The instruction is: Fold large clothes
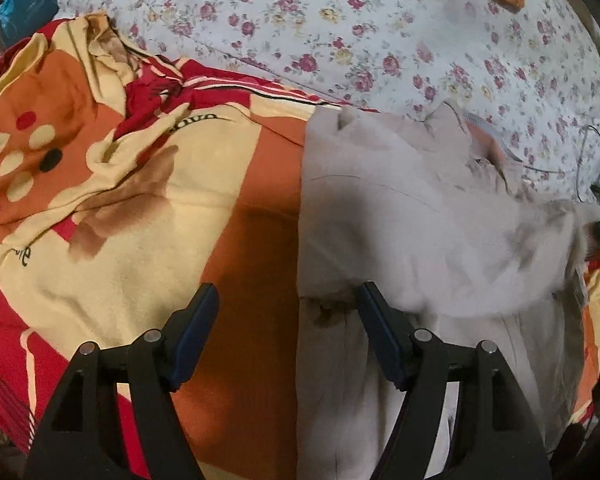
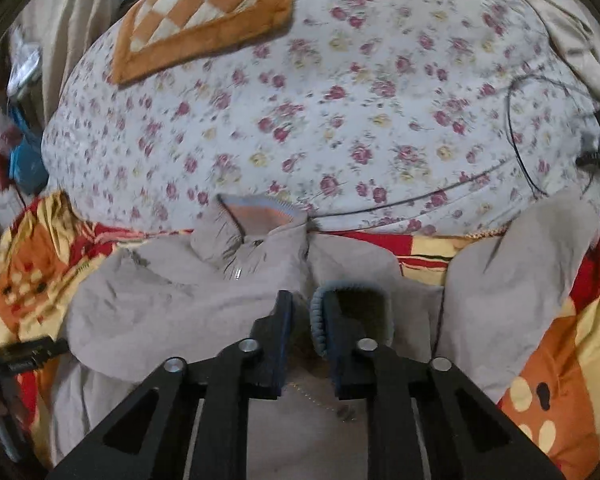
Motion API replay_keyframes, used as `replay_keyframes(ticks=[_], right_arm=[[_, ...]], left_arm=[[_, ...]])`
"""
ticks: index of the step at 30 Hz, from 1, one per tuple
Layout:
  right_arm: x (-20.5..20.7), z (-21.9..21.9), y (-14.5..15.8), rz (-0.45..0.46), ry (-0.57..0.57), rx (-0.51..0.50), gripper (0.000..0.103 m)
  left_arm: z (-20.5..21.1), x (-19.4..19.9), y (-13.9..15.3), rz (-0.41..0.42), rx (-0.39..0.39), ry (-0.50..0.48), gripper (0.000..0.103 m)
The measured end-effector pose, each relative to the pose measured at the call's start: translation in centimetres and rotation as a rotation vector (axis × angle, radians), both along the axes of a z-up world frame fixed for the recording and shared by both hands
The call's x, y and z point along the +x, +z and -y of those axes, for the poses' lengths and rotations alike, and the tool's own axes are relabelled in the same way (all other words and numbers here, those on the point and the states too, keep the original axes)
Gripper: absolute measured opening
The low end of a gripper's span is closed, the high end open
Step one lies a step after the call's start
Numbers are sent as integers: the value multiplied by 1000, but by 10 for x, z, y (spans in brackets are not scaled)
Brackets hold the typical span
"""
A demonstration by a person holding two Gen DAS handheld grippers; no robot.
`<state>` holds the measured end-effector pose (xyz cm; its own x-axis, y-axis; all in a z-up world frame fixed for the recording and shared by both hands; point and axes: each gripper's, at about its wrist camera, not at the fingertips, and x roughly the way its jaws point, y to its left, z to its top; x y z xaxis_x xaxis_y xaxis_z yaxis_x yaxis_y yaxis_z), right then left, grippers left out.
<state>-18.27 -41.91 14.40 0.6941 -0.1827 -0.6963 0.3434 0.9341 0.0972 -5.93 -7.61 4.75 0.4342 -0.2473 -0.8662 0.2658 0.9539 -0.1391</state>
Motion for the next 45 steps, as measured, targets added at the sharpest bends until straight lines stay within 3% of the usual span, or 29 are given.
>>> replay_keyframes(ticks=[4,6,9,10,11,13,14,16,19,22,25,27,29,31,32,35,37,39,41,43,45], right_arm=[[-6,14,-6,-6,-50,32,4],[-4,19,-24,-91,-82,28,4],[-12,24,-33,-109,-74,106,12],[-15,25,-31,-100,-77,112,25],[-17,26,-27,-79,-87,118,47],[-22,29,-17,-22,-125,125,75],[-23,31,-14,0,-143,128,76],[-14,30,-19,-17,-122,156,76],[13,19,-47,-160,-61,142,74],[26,5,-68,-237,-11,78,46],[24,0,-48,-172,23,33,8],[21,-1,-32,-113,6,-4,8],[23,-1,-23,-77,-7,-72,0],[33,4,-33,-114,-49,-148,0],[37,9,-42,-142,-55,-139,0],[36,23,-67,-231,-70,-9,3],[20,23,-61,-185,-72,47,7],[8,14,-50,-163,-45,40,12],[-1,3,-35,-134,-10,16,36],[-7,-9,-22,-99,30,0,47],[-7,-18,-17,-96,65,4,47]], left_arm=[[-5,4,-4,-13,19,22,71],[-8,3,-2,-16,15,18,71],[-14,0,1,-11,20,19,71],[-17,-2,2,-14,9,18,71],[-19,-5,3,-23,-8,12,71],[-20,-10,2,-40,-32,-5,71],[-19,-14,1,-45,-40,-21,71],[-13,-17,-3,-51,-21,-44,71],[-2,-14,-12,-49,34,-54,71],[2,-2,-14,-27,58,-21,71],[-10,14,-10,-15,22,56,71],[-20,23,-10,-18,-20,109,71],[-24,28,-15,-39,-35,130,71],[-25,28,-19,-30,-28,132,72],[-26,27,-20,-25,-21,131,73],[-29,21,-16,-25,-14,113,73],[-32,16,-11,-29,-20,92,73],[-35,11,-5,-26,3,90,73],[-38,4,3,-4,16,82,73],[-39,-4,14,39,20,85,73],[-36,-8,26,68,4,79,73]])
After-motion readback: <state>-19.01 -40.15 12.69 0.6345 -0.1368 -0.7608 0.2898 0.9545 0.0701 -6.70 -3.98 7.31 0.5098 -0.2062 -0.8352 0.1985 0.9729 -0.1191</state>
